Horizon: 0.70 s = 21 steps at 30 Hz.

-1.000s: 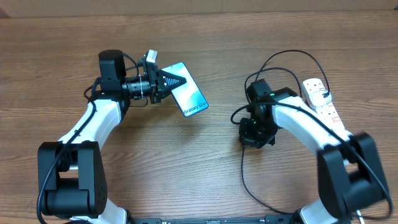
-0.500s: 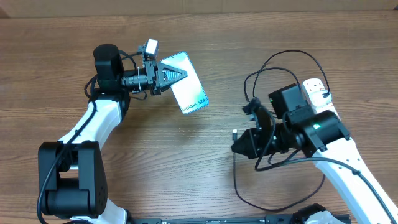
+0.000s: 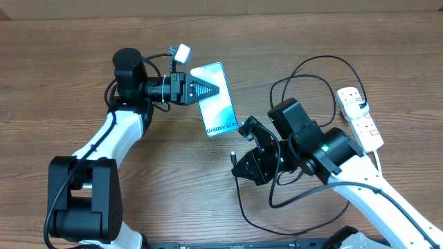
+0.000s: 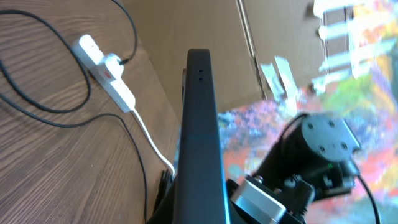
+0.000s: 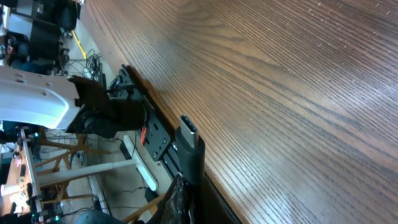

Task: Plug charger to phone and switch on socket
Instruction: 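Lift the plug with right gripper and bring it toward the phone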

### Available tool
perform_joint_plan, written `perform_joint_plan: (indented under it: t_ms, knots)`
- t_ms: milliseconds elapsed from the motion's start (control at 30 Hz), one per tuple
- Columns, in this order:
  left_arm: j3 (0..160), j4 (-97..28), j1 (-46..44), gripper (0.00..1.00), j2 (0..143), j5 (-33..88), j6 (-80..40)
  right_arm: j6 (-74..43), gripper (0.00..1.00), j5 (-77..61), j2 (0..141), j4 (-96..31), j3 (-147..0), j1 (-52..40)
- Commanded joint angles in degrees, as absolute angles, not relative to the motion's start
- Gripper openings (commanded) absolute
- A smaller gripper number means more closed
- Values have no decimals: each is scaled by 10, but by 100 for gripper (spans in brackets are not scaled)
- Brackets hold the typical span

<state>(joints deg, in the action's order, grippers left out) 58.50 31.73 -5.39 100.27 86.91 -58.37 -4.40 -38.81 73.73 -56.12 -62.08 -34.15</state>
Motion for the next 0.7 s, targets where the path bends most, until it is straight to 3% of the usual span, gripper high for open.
perform_joint_plan:
  t_ms: [0,500,667]
  knots:
    - [591,332,-60,4,1000,906,-557,-33,4,-405,763,-549,-615,-343]
    - [591,341,-60,4,1000,907,-557,-33,4,-413,815,-529,-652,-340]
    - [591,341,-52,4,1000,907,-557,-63,4,-165,812,-629,-682,-340]
